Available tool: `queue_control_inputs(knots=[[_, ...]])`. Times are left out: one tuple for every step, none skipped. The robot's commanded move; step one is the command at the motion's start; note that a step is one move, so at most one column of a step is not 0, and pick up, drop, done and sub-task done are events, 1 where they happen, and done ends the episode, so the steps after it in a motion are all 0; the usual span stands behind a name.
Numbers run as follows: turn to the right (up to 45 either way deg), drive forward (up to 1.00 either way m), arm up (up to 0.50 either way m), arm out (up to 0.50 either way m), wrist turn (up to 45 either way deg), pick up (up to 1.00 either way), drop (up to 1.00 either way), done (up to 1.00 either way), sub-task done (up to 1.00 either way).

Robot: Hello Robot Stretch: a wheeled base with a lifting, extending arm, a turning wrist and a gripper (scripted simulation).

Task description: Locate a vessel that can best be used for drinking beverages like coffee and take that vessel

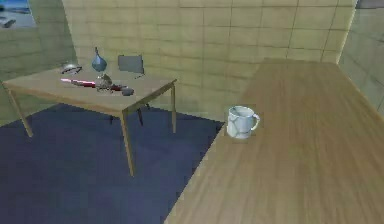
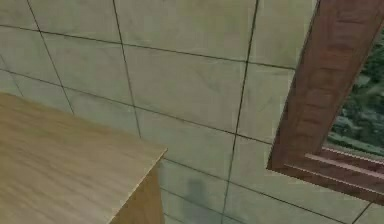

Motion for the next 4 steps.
queue_control_inputs(knots=[[-45.0,0.00,0.00,0.00,0.0,0.00,0.00,0.00,0.00],[-27.0,0.00,0.00,0.00,0.0,0.00,0.00,0.00,0.00],[0.0,0.00,0.50,0.00,0.0,0.00,0.00,0.00,0.00],[0.0,0.00,0.38,0.00,0.0,0.00,0.00,0.00,0.00]])
